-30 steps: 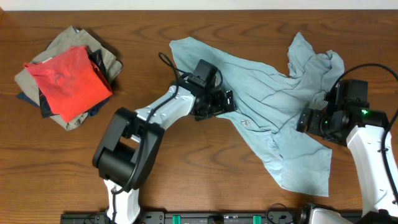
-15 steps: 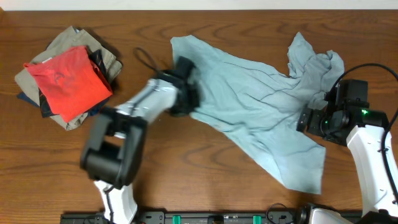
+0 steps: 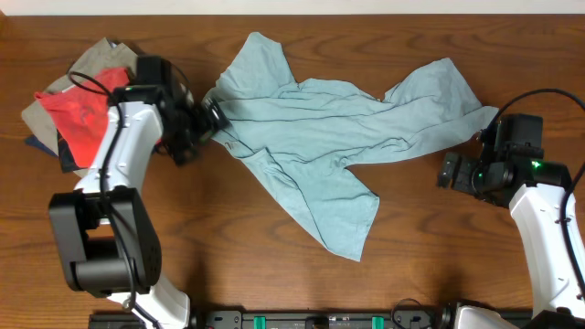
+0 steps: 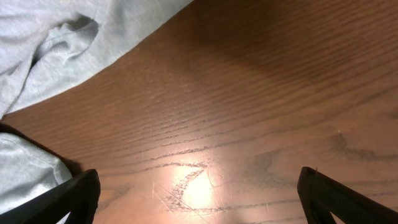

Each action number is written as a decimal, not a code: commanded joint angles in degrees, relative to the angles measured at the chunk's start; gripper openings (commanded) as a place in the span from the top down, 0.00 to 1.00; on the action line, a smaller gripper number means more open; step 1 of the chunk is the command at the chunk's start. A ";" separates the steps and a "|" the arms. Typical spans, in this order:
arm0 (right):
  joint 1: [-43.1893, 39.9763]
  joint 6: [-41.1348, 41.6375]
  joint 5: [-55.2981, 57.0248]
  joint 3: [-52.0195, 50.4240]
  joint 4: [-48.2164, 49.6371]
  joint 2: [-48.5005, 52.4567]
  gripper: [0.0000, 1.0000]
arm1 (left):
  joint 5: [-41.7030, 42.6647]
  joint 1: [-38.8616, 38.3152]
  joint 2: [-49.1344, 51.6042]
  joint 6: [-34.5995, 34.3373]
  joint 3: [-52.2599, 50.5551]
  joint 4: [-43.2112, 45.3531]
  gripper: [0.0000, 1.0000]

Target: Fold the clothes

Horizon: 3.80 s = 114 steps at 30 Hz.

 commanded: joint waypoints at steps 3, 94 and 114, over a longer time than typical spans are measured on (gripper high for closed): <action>-0.66 0.42 0.17 0.72 -0.07 -0.72 0.01 | 5.16 -7.06 0.07 7.30 -0.52 -12.57 0.02; -0.66 1.73 2.95 0.72 -4.33 -0.72 0.01 | -3.30 -21.27 -14.93 -2.43 -36.63 23.37 0.94; -0.61 10.03 3.43 0.22 4.24 6.38 0.07 | -3.26 0.02 -31.63 9.14 -30.88 -4.31 0.94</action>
